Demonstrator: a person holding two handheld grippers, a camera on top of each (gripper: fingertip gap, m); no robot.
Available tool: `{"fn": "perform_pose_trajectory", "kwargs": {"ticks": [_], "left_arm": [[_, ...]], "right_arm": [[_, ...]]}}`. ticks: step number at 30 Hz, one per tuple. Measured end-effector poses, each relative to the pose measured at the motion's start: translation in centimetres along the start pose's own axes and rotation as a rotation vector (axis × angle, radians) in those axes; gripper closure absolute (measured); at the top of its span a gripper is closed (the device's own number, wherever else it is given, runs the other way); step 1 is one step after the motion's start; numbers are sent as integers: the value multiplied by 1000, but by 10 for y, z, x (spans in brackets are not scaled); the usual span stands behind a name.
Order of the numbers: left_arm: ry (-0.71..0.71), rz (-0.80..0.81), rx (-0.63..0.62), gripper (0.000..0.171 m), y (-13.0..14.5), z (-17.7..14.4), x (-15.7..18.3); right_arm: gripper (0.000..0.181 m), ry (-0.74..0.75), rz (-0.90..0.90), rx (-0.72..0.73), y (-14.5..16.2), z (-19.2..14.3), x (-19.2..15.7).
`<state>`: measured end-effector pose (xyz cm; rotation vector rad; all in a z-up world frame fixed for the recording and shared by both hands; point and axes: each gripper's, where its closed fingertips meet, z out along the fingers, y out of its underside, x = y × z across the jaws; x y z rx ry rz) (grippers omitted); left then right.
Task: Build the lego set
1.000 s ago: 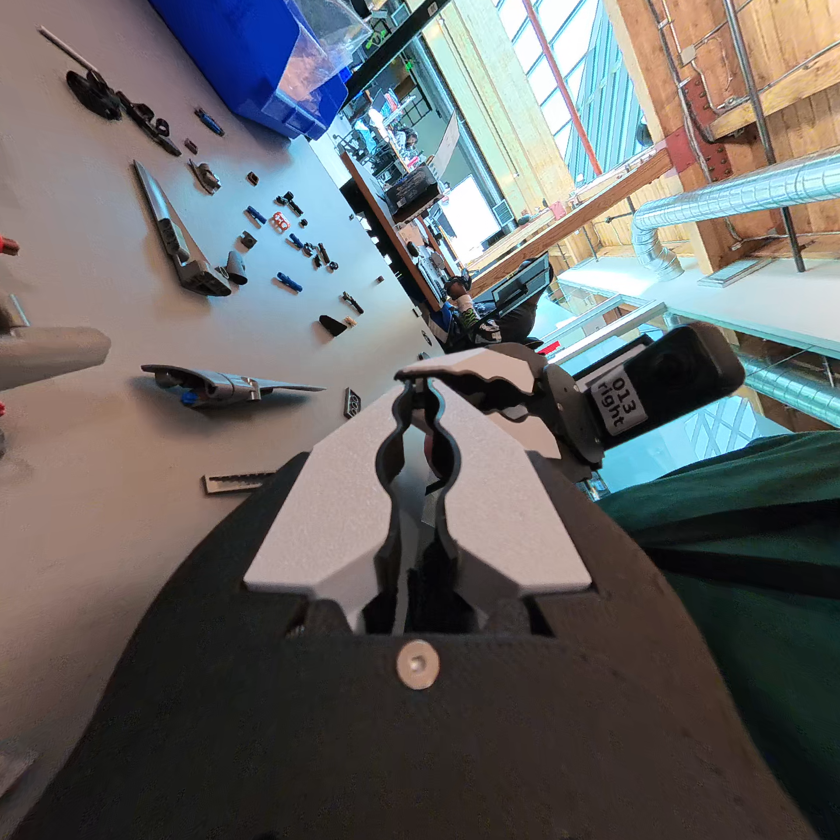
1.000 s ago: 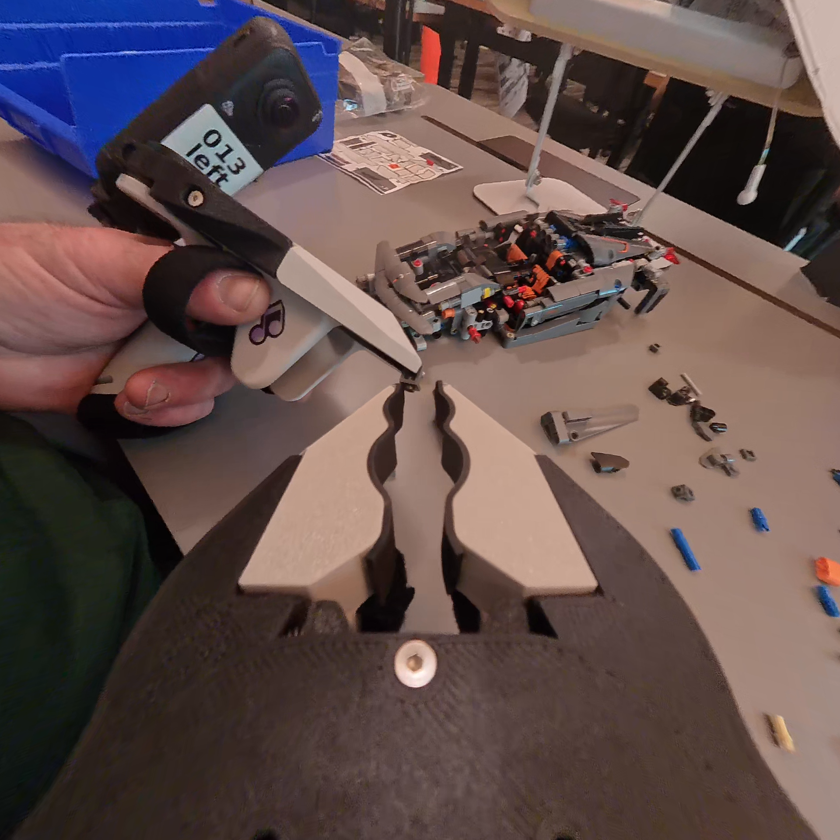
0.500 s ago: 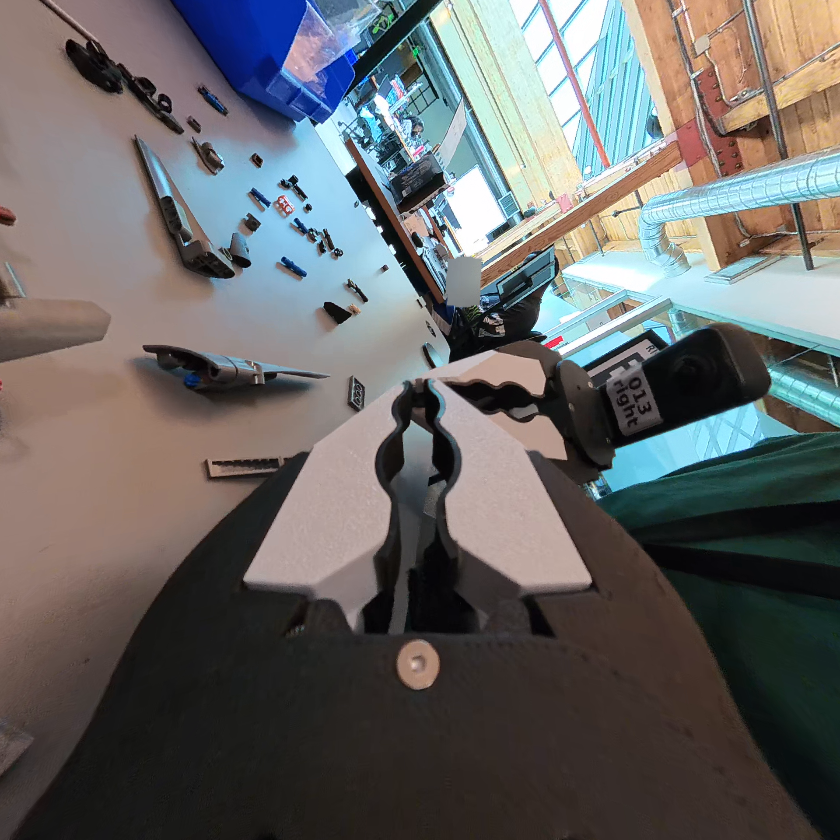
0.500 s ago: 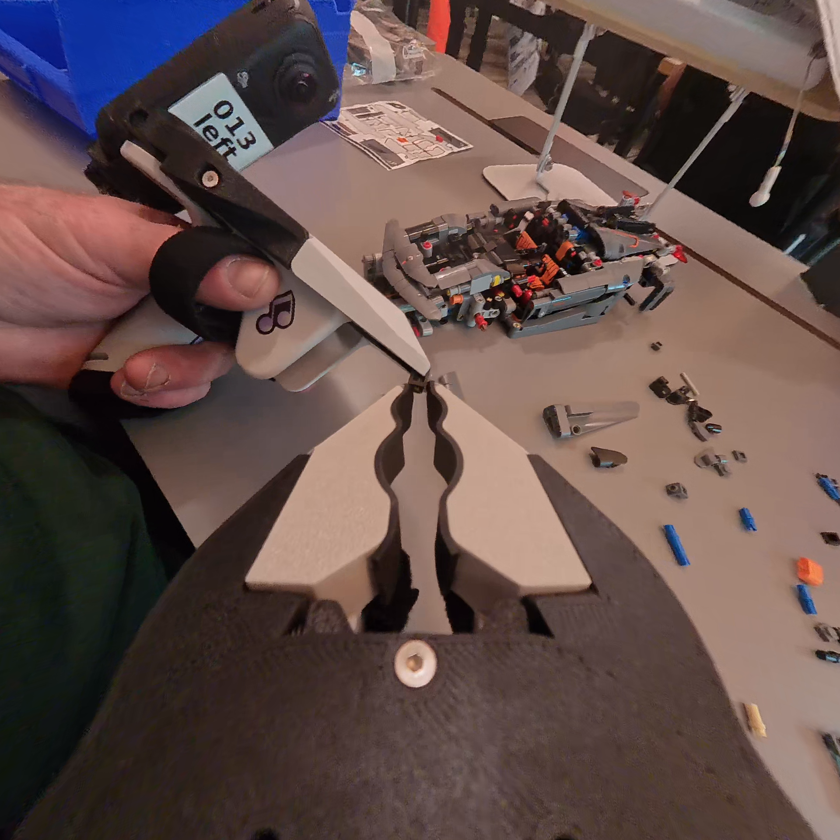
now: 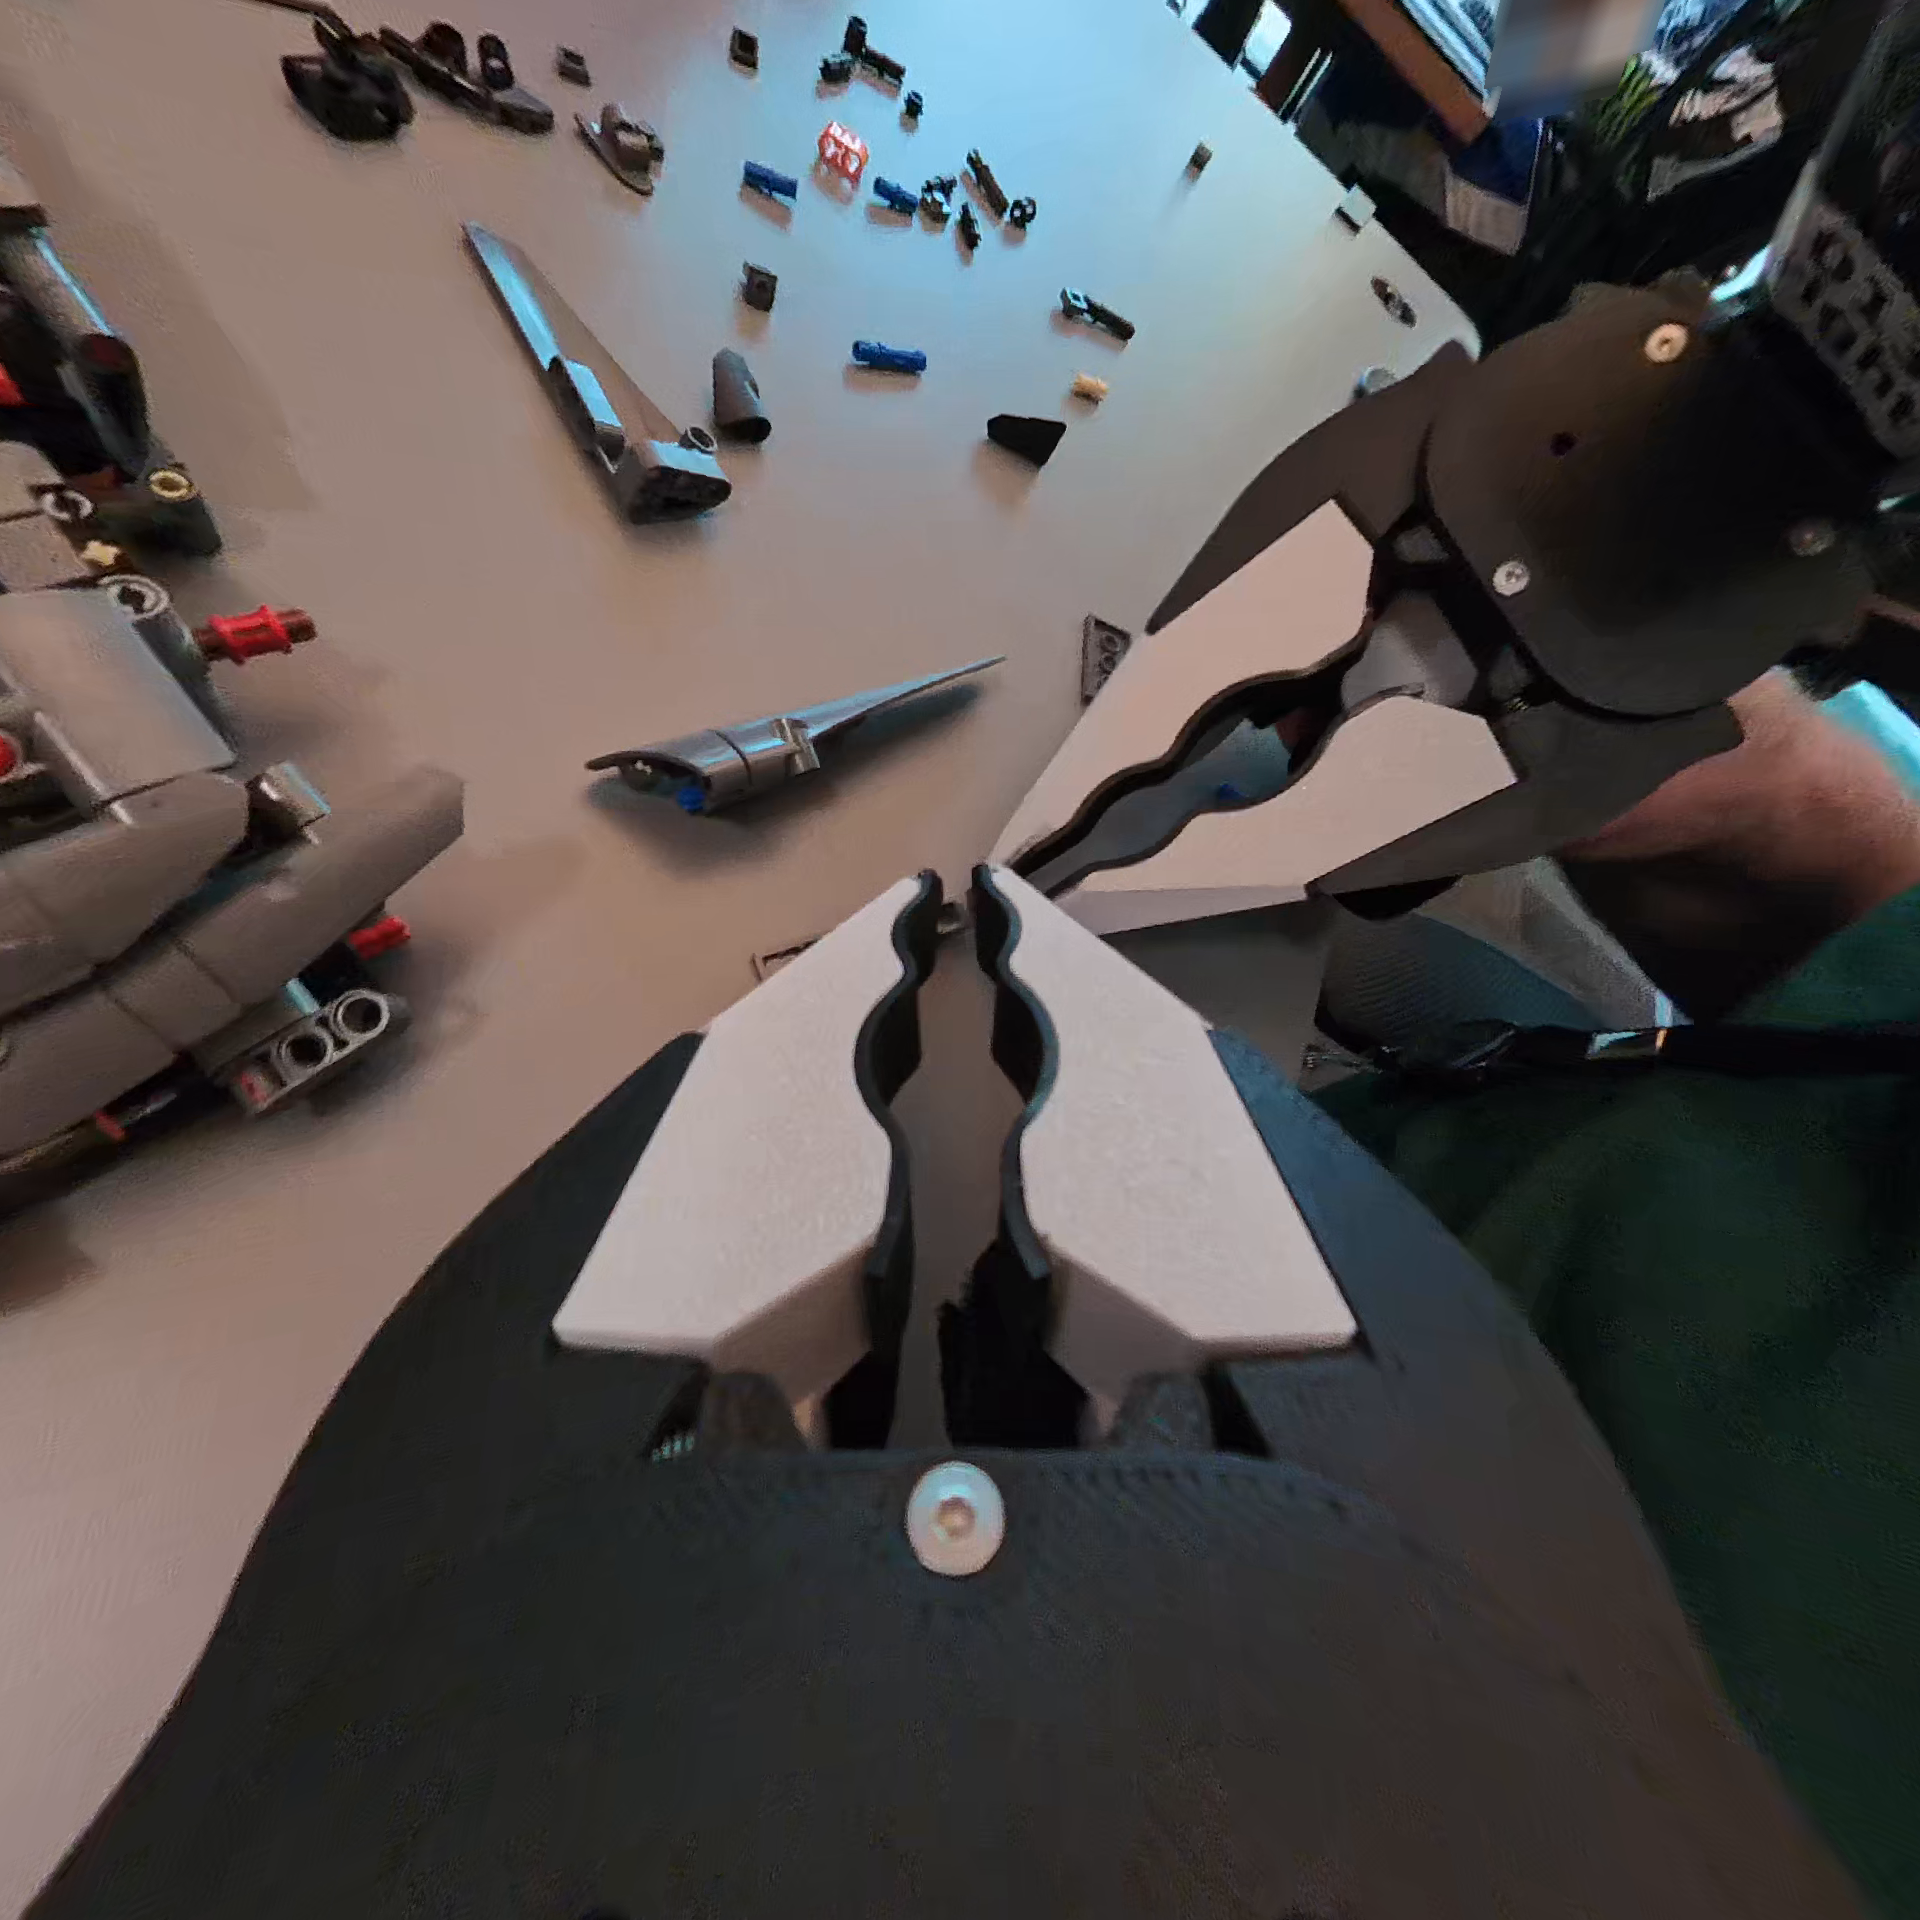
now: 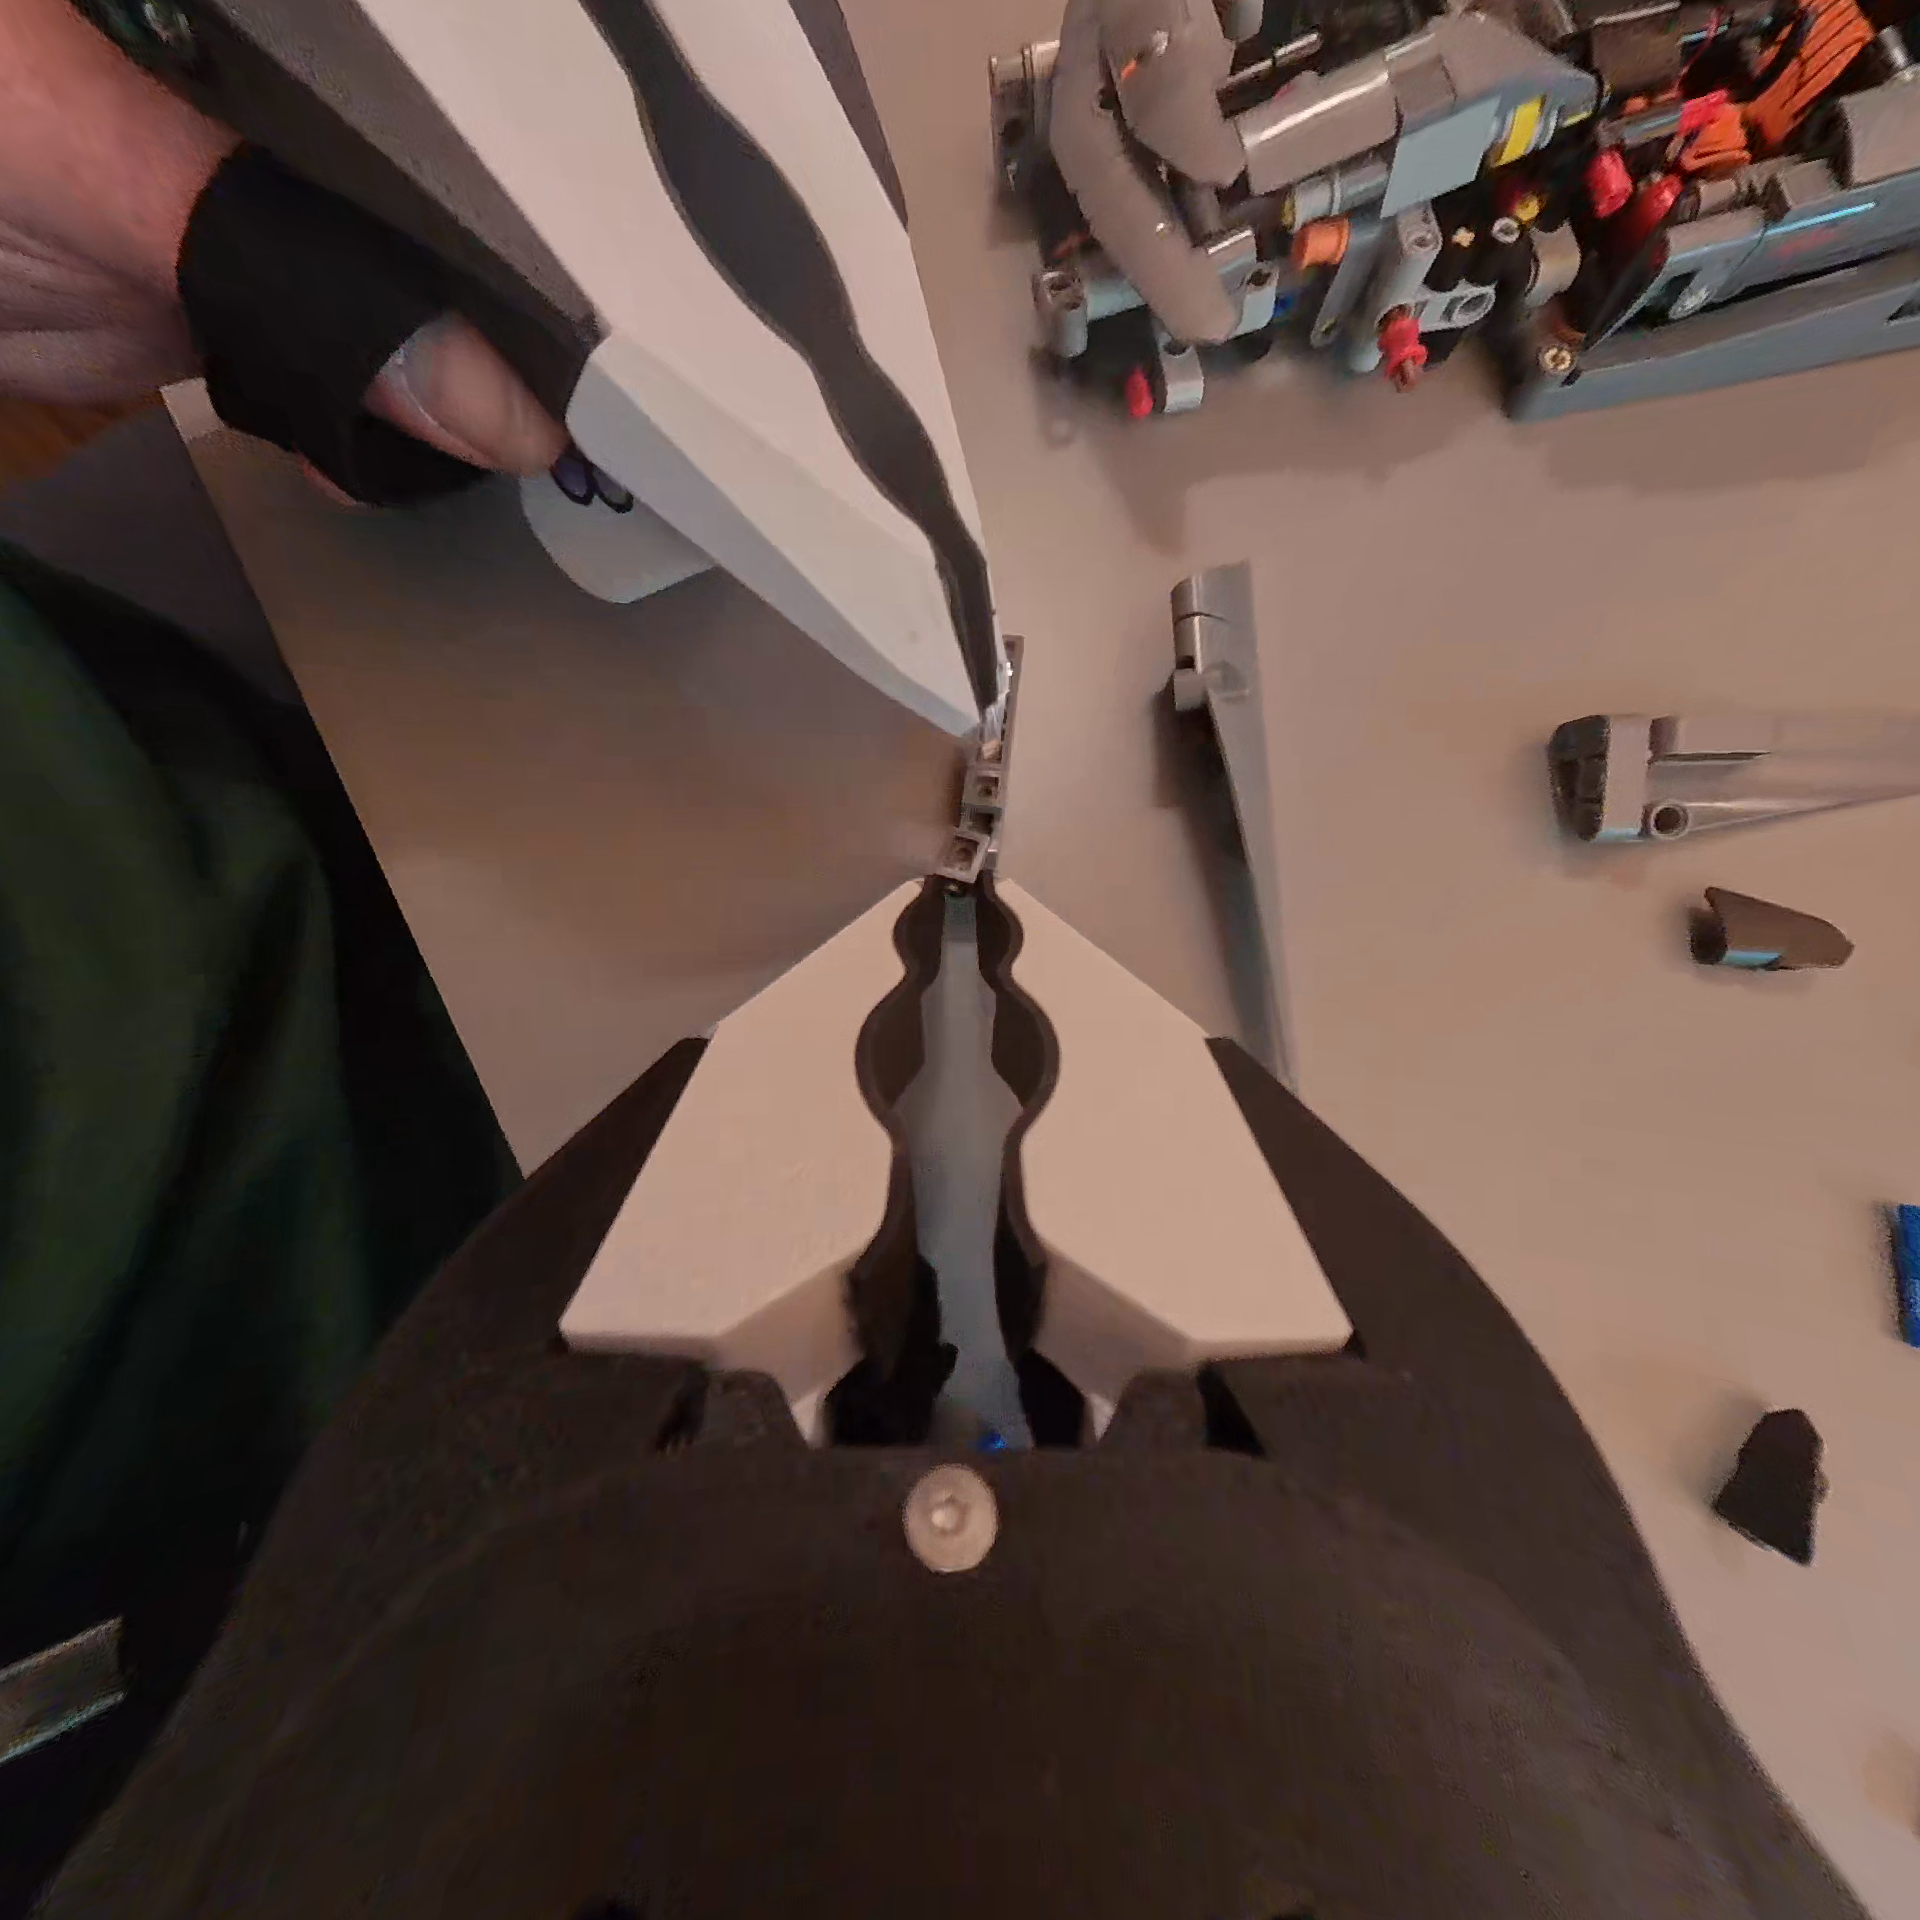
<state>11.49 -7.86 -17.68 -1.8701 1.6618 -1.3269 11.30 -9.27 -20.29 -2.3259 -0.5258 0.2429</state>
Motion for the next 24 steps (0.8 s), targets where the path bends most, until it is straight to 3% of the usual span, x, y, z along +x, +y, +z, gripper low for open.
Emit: {"fn": "perform_pose_trajectory", "kwargs": {"ticks": [6,16,24], "left_arm": [[-63,69,-104,167,14,12,-7],[-60,68,-109,170,15,15,-9],[-66,76,-107,170,15,16,-9]], "right_arm": [[177,-16,3,-14,-1,3,3],[176,-100,16,-56,0,5,3],[165,-67,29,-42,-2,-2,9]]}}
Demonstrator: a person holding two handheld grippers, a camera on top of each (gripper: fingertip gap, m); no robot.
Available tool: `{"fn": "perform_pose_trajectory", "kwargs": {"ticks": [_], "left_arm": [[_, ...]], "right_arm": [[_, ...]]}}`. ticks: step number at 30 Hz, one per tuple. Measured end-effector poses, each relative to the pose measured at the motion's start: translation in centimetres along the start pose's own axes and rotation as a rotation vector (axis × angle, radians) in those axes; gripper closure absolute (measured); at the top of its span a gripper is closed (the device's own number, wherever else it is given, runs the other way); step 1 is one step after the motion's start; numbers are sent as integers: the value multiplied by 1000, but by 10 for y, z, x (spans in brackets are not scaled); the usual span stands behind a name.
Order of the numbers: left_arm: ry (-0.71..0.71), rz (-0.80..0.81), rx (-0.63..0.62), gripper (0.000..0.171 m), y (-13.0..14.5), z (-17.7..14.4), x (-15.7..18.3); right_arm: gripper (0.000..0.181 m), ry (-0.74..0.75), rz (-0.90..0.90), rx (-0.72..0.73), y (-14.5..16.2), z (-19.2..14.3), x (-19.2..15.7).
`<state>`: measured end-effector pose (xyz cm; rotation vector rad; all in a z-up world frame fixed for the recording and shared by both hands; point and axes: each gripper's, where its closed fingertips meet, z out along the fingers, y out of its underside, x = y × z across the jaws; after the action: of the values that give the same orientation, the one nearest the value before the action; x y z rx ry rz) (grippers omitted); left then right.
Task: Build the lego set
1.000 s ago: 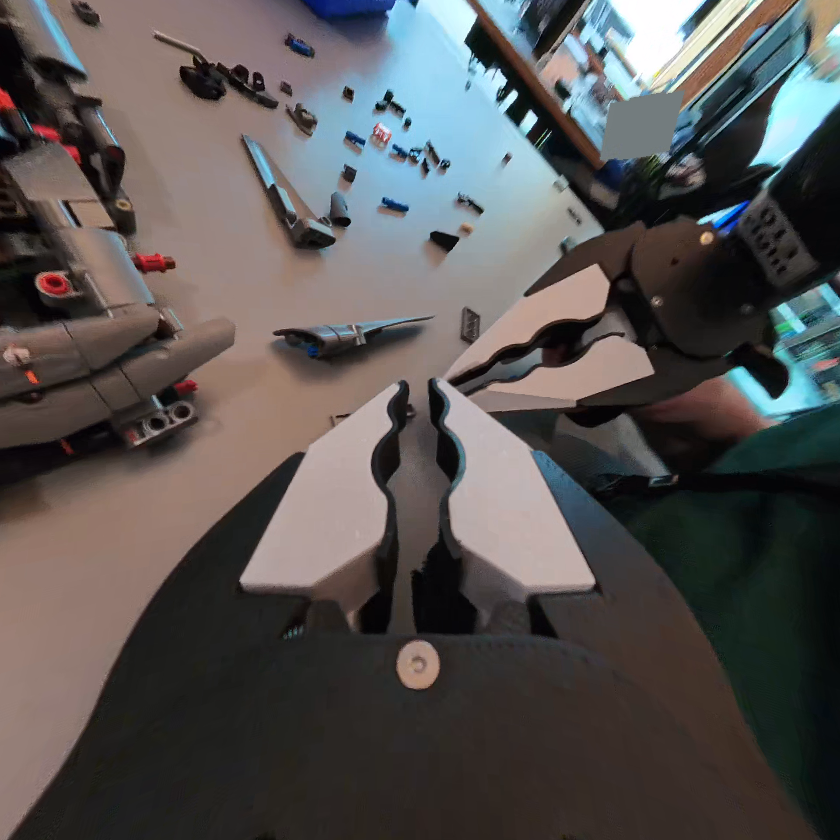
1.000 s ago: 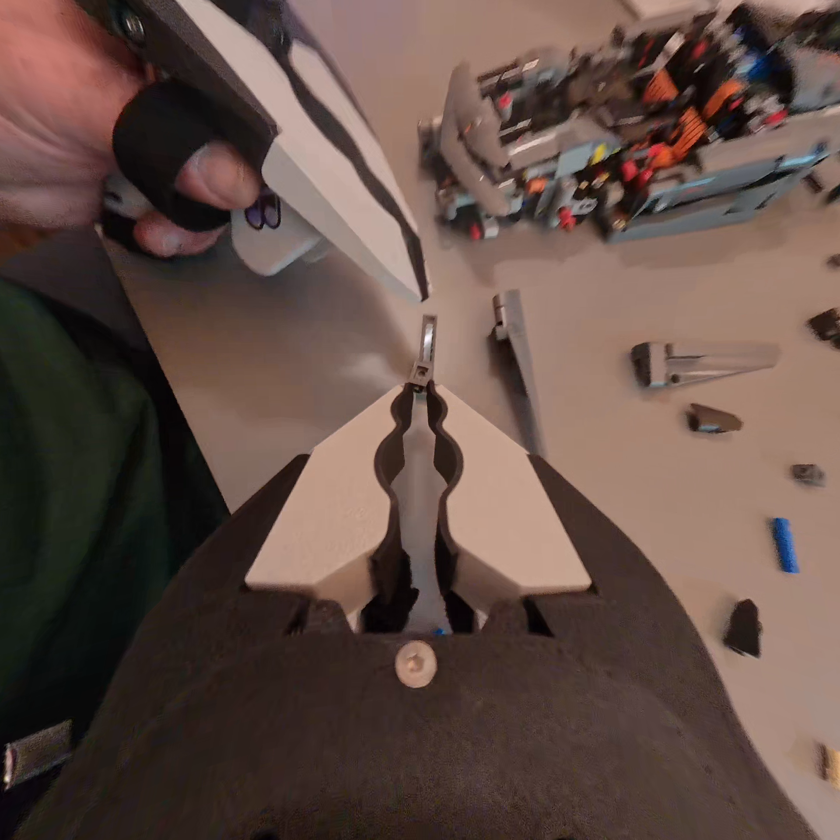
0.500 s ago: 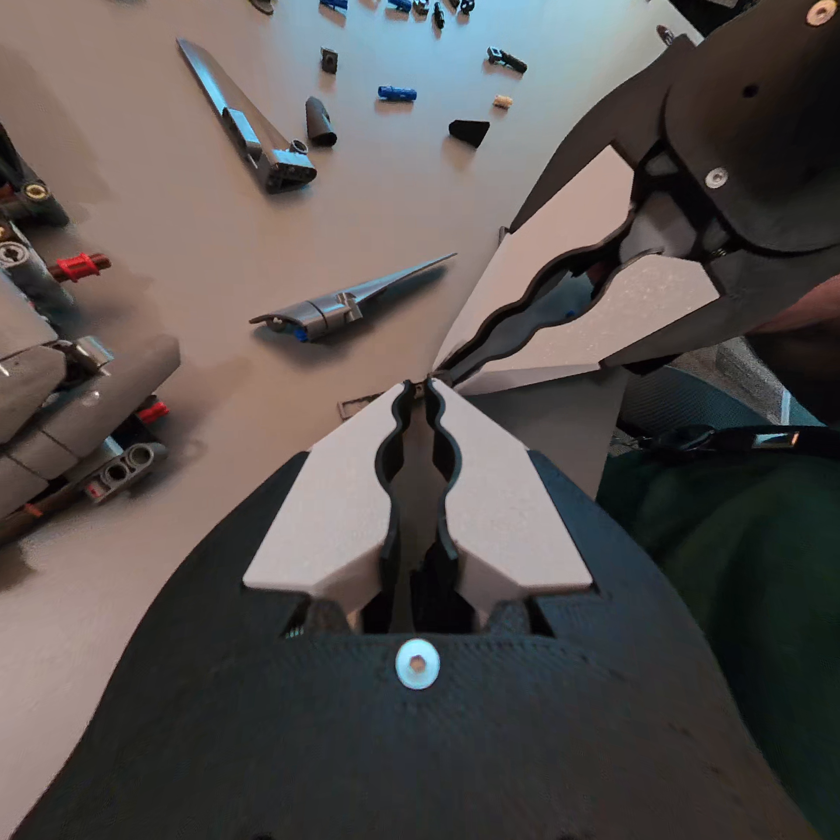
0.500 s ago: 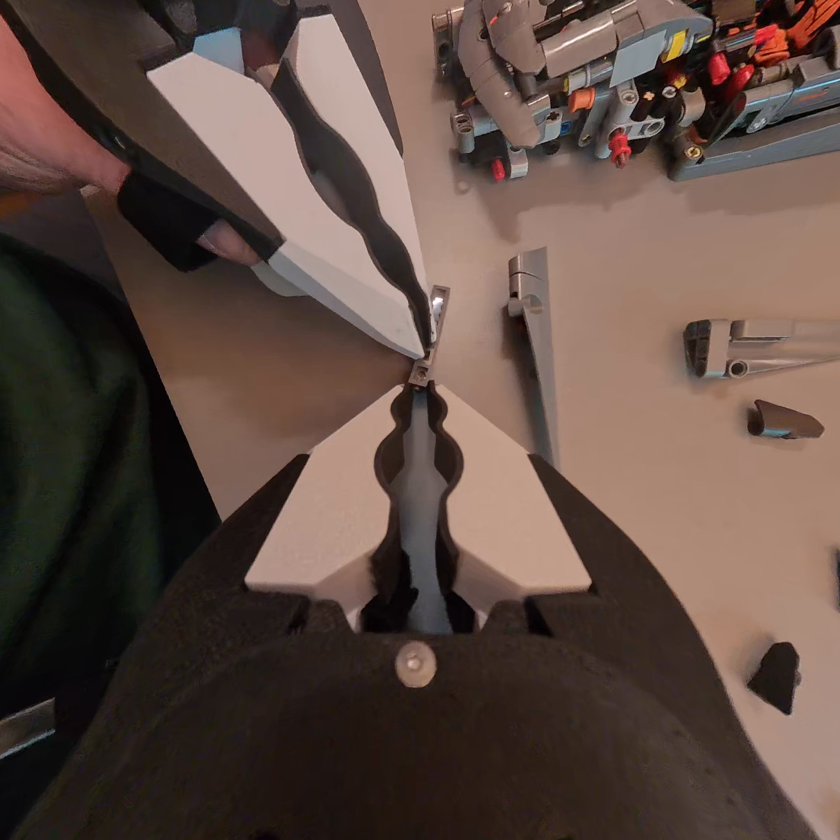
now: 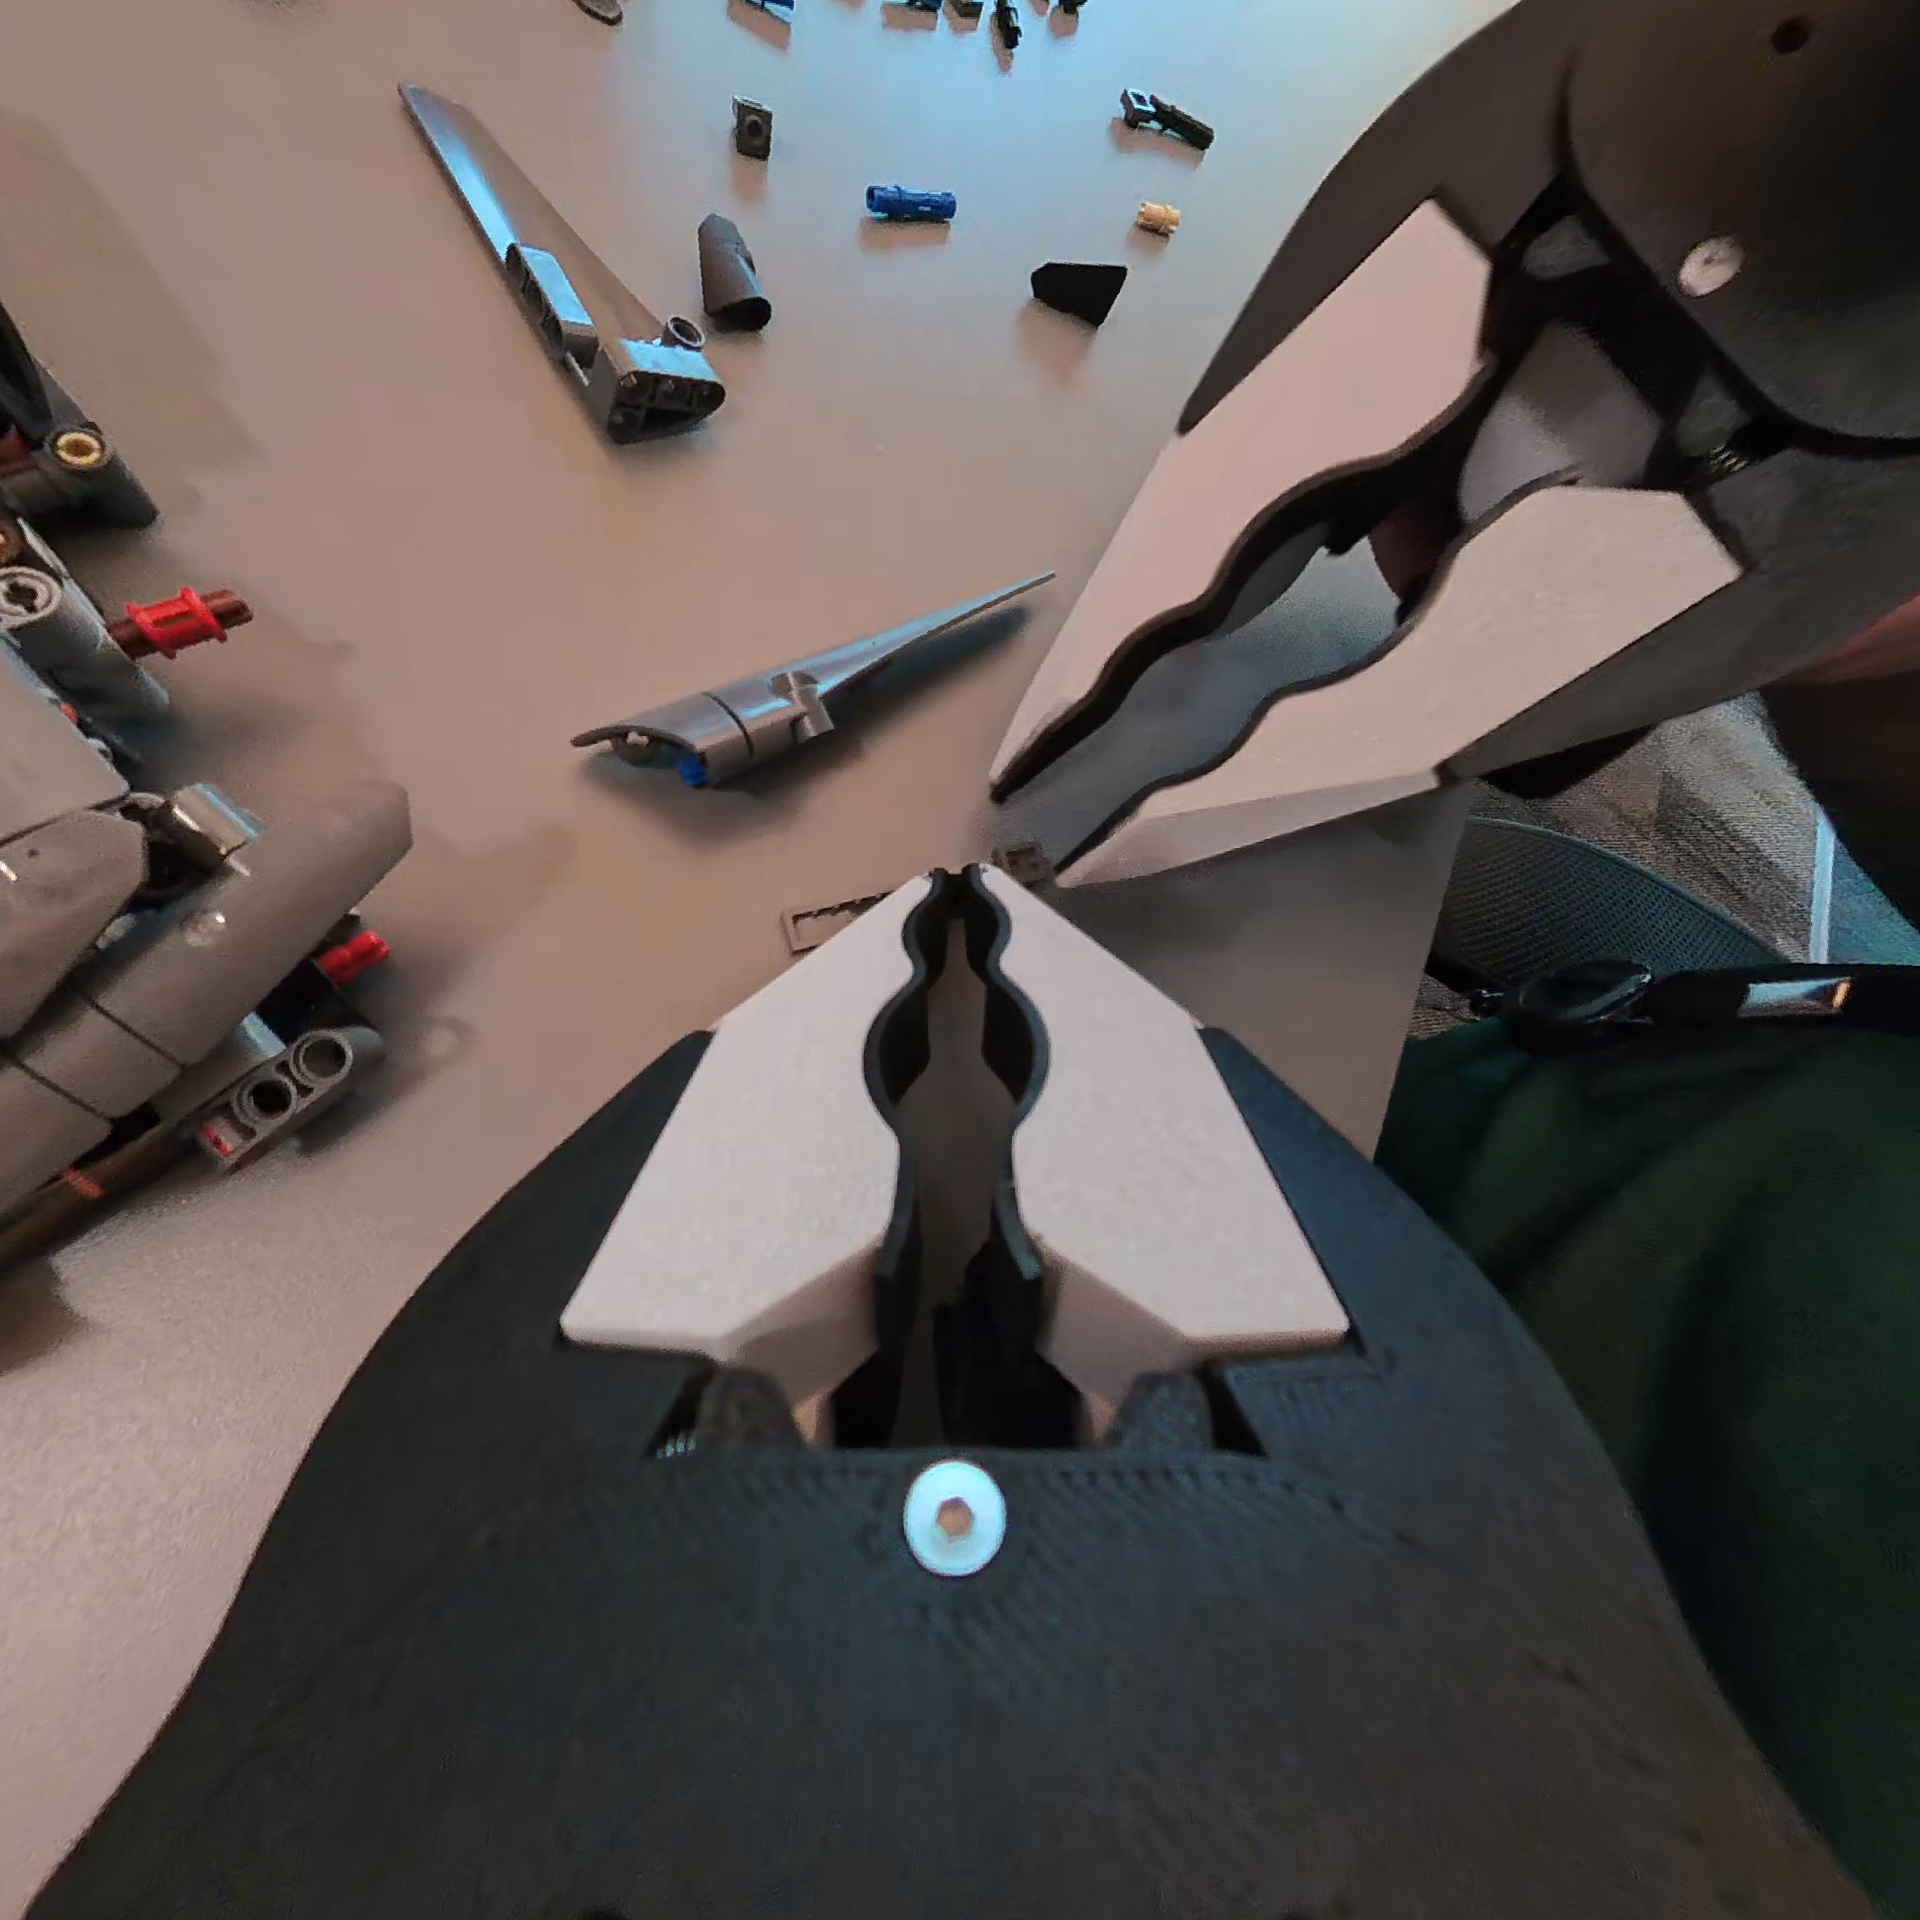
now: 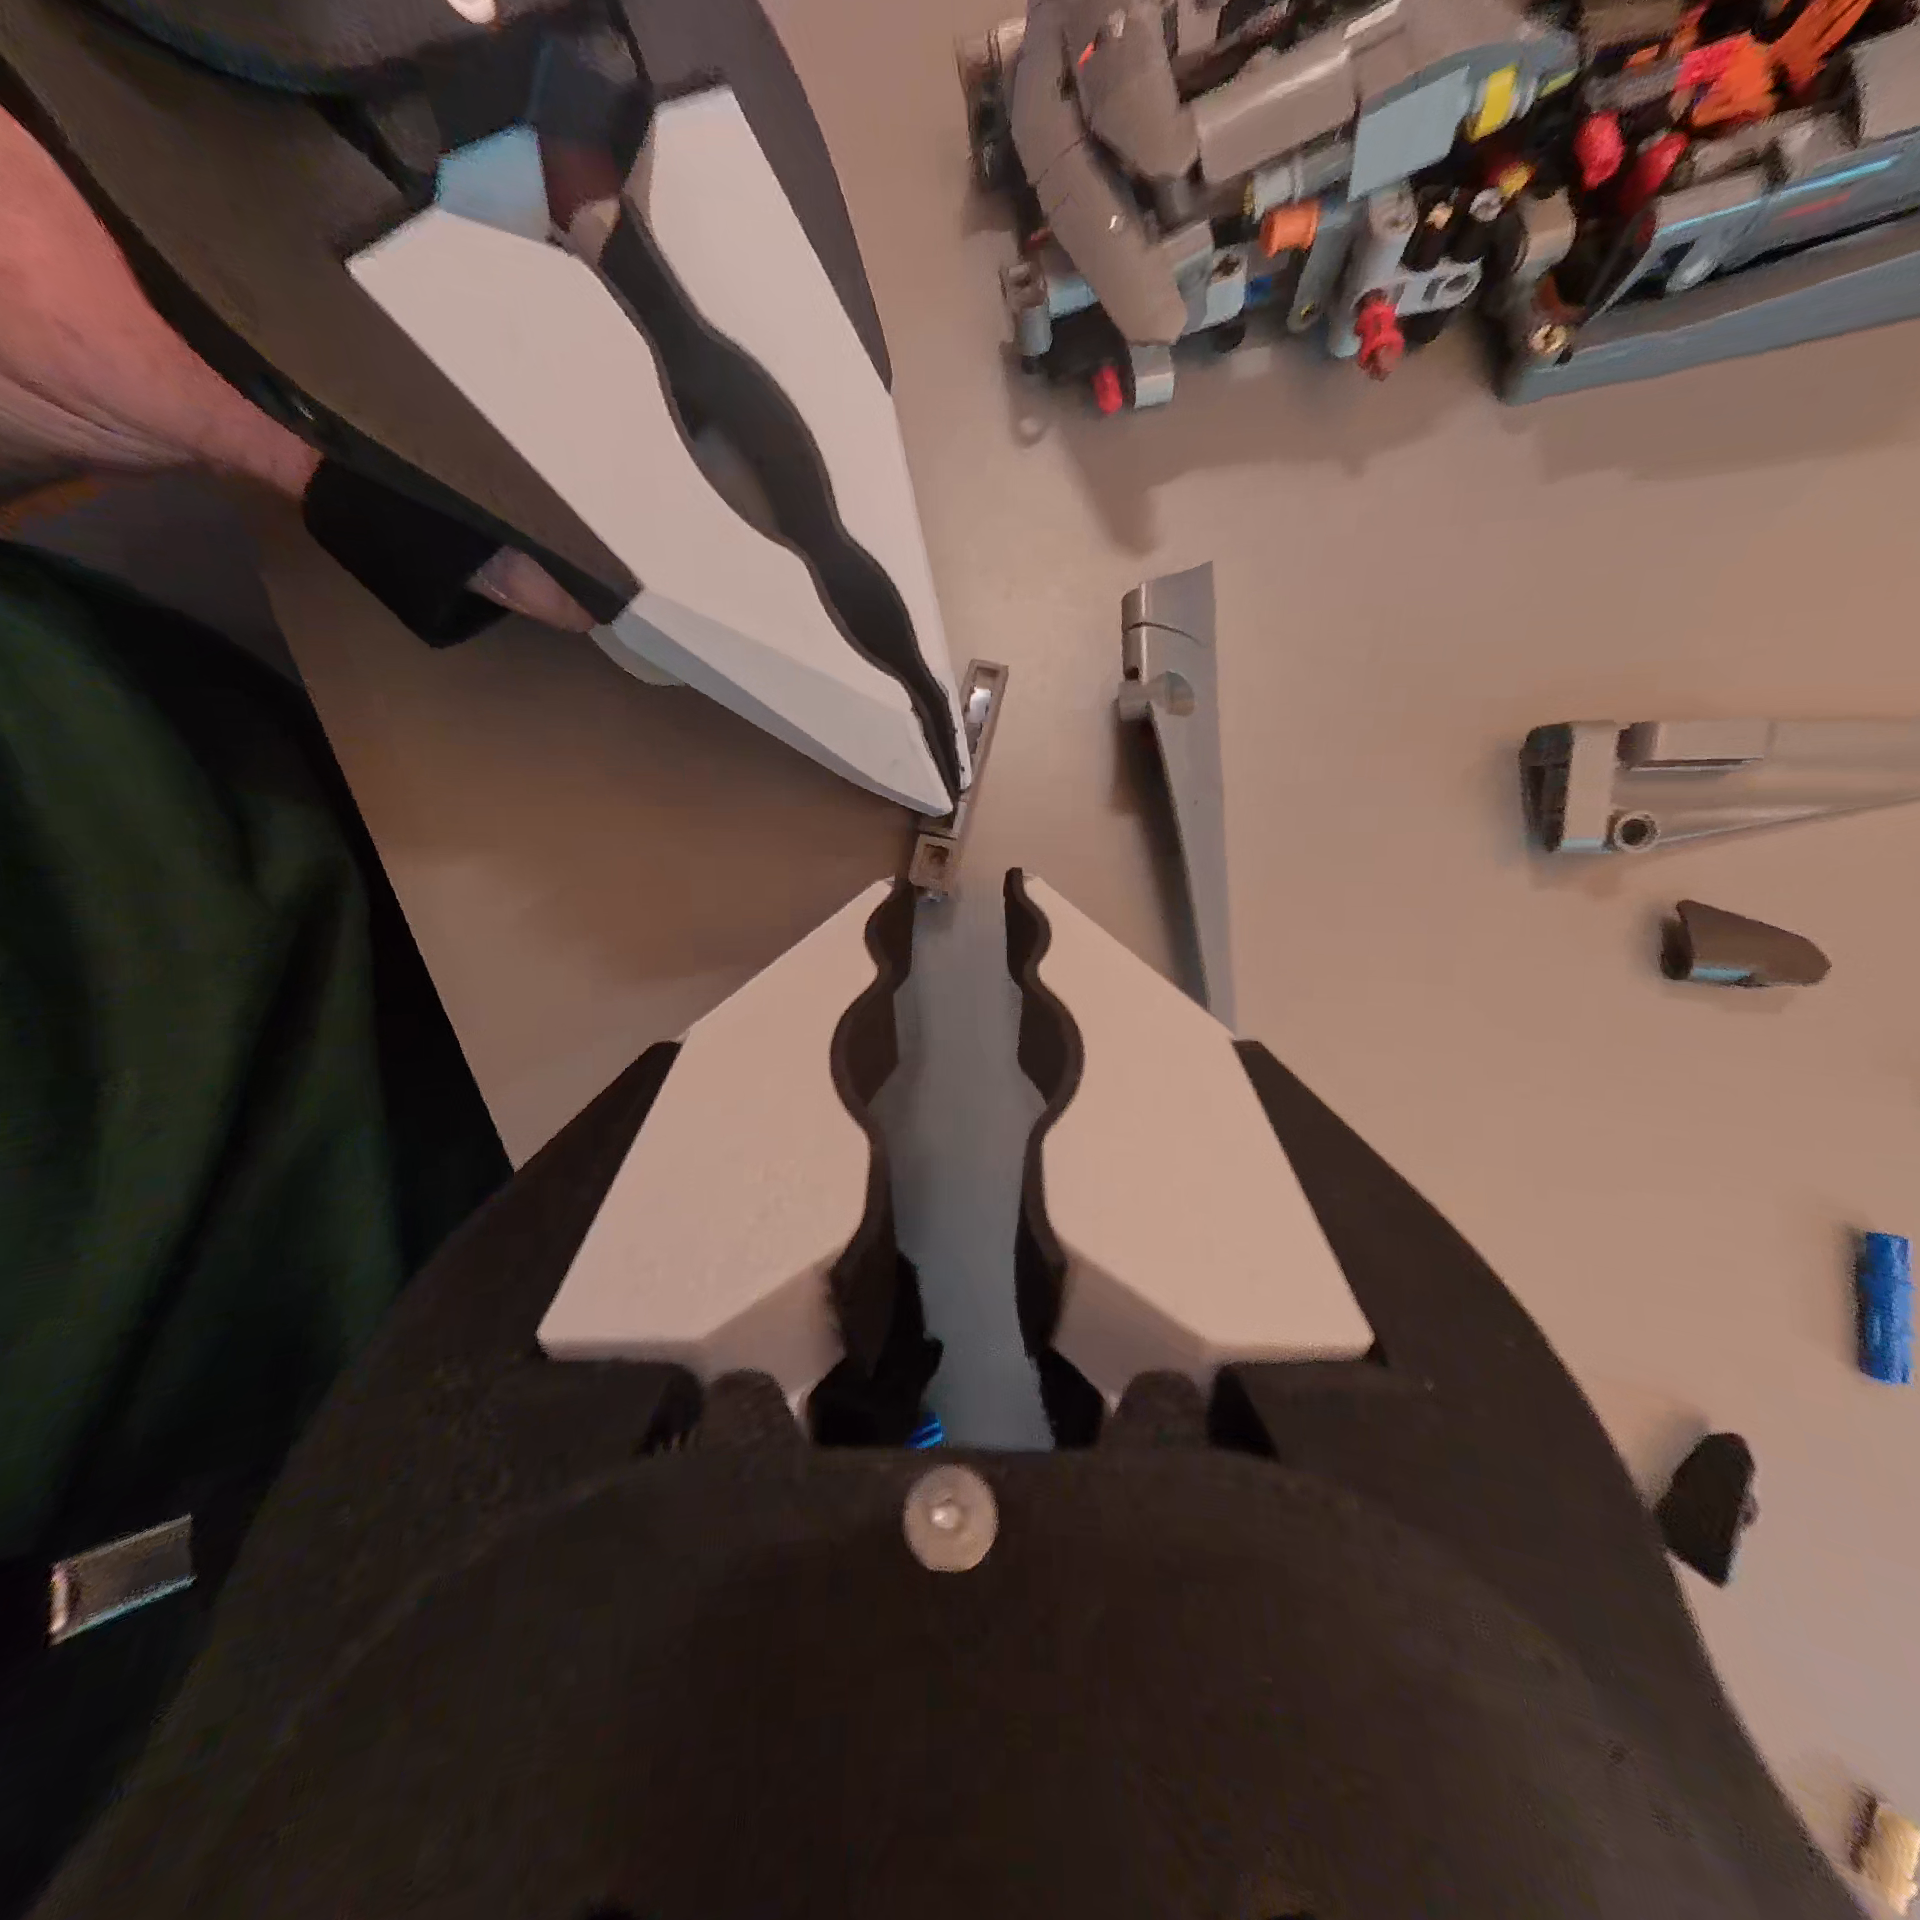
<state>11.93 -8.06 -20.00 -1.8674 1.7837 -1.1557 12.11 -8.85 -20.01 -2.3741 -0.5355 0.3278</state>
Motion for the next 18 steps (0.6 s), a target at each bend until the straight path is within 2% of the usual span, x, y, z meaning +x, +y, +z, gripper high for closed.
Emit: {"fn": "perform_pose_trajectory", "kwargs": {"ticks": [4,18], "left_arm": [[11,-9,1,170,0,0,0],[5,7,1,171,1,0,1]], "right_arm": [[169,8,-11,42,-9,-9,-4],[181,60,-41,50,-7,4,-7]]}}
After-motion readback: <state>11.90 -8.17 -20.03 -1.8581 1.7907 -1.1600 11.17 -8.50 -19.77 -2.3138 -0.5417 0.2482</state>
